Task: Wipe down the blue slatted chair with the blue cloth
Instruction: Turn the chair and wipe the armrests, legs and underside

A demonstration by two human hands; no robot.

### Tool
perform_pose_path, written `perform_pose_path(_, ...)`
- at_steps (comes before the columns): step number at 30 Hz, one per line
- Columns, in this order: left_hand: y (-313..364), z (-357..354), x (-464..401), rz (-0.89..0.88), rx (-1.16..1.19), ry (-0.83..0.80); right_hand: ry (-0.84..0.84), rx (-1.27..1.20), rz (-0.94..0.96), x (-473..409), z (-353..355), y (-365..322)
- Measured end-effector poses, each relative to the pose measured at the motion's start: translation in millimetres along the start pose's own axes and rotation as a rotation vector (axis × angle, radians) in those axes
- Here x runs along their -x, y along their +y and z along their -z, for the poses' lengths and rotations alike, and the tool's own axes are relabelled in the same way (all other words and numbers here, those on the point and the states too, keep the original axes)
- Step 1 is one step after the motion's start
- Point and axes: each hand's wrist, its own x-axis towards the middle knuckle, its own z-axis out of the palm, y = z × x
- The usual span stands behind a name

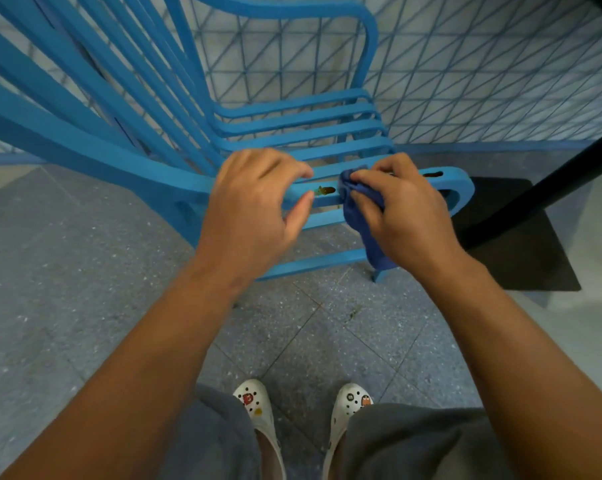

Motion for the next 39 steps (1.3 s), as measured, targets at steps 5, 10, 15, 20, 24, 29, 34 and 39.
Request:
perform_pose_path(5, -10.3, 1.2, -16.3, 0.160, -0.244, -0.375, 0.024, 0.031, -0.007, -2.7, -21.5, -9.1)
perform_pose_path(10, -12.6, 4.1, -17.7, 0.194, -0.207, -0.377, 0.043, -0.013, 0.010, -1.7, -16.0, 5.4)
perform_pose_path(15, -15.1, 5.2, -16.4, 0.191, -0.175, -0.369, 0.061, -0.009, -0.064, -1.1, -12.8, 15.8)
perform_pose_path(20, -15.7, 8.8, -19.8, 0.184, -0.185, -0.415, 0.034, 0.006, 0.066, 2.9, -29.9, -13.4)
perform_pose_path(24, -19.5, 19.1, -22.5, 0.175, -0.175, -0.487, -0.037, -0.007, 0.198, 4.8, -32.8, -22.7)
perform_pose_path(29, -25.9, 30.8, -23.7, 0.221, -0.187, -0.504, -0.020, -0.133, 0.132, 0.0, -2.9, -5.1)
perform_pose_path(34, -23.2, 31.5, -23.6, 0.213, -0.172, -0.528, 0.030, -0.108, -0.011, -17.3, -0.9, 11.5)
perform_pose_path(39, -25.3, 31.7, -23.7, 0.205, -0.181, -0.529, 0.054, -0.050, 0.101, -18.3, -30.5, -1.7)
